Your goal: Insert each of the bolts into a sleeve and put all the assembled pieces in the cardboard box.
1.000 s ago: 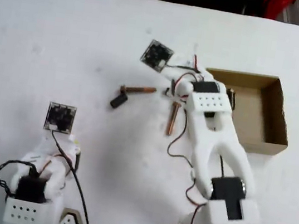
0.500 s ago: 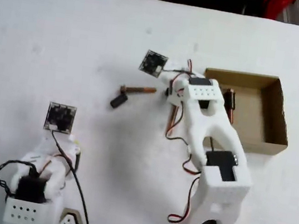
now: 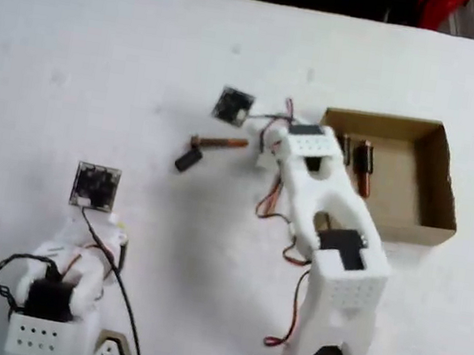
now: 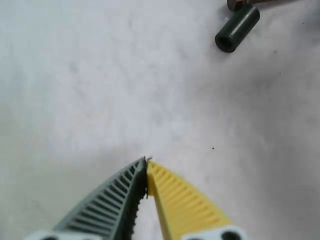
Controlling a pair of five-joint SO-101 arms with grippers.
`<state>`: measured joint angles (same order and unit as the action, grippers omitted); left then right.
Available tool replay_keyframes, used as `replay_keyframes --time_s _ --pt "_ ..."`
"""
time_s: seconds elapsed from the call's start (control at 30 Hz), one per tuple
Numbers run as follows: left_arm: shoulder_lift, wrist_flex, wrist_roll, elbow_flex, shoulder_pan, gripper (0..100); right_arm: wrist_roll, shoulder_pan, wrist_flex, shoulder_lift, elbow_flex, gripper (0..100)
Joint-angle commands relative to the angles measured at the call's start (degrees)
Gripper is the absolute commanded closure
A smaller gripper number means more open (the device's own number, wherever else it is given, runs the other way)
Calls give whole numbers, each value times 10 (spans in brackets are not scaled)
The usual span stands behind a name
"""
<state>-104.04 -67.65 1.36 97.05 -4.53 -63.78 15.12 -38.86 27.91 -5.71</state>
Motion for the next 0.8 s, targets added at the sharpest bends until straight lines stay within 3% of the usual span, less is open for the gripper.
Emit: replay_keyframes --time_s 0.0,0.23,0.37,0.63,0.77 --pt "-5 15 -3 0 -3 977 -7 11 2 3 11 872" --pt "-5 15 -3 0 -3 977 -7 13 6 5 11 883" --pt "-5 15 -3 0 -3 977 -5 14 6 0 16 988" --pt "-5 15 -3 0 -4 977 -1 12 1 -12 34 981" --pt "-5 15 -3 0 -4 977 62 13 1 -56 35 981"
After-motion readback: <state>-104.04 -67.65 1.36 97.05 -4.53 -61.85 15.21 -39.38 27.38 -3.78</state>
